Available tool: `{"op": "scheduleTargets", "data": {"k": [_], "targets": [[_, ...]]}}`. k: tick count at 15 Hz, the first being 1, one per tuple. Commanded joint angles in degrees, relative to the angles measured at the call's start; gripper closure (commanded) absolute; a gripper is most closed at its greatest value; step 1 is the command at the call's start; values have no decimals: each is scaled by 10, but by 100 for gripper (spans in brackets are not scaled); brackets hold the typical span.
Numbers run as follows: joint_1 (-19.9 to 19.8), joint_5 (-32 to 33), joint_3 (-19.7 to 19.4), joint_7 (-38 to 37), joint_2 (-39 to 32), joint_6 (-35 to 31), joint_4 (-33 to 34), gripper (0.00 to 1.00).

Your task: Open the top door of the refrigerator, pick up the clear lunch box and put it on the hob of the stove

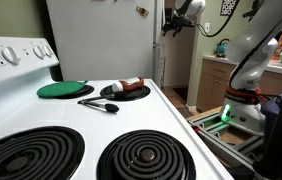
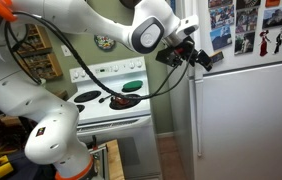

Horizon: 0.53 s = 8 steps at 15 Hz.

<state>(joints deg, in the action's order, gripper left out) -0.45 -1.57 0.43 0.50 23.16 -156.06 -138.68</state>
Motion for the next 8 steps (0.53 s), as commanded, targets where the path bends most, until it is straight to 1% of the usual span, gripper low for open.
{"op": "scheduleTargets", "data": {"k": [1, 3, 8], "targets": [[-25, 32, -4, -6, 0, 10, 3, 0], [-39, 46, -7, -7, 0, 9, -1, 0], [-42, 48, -18, 5, 14, 25, -6, 0]]}}
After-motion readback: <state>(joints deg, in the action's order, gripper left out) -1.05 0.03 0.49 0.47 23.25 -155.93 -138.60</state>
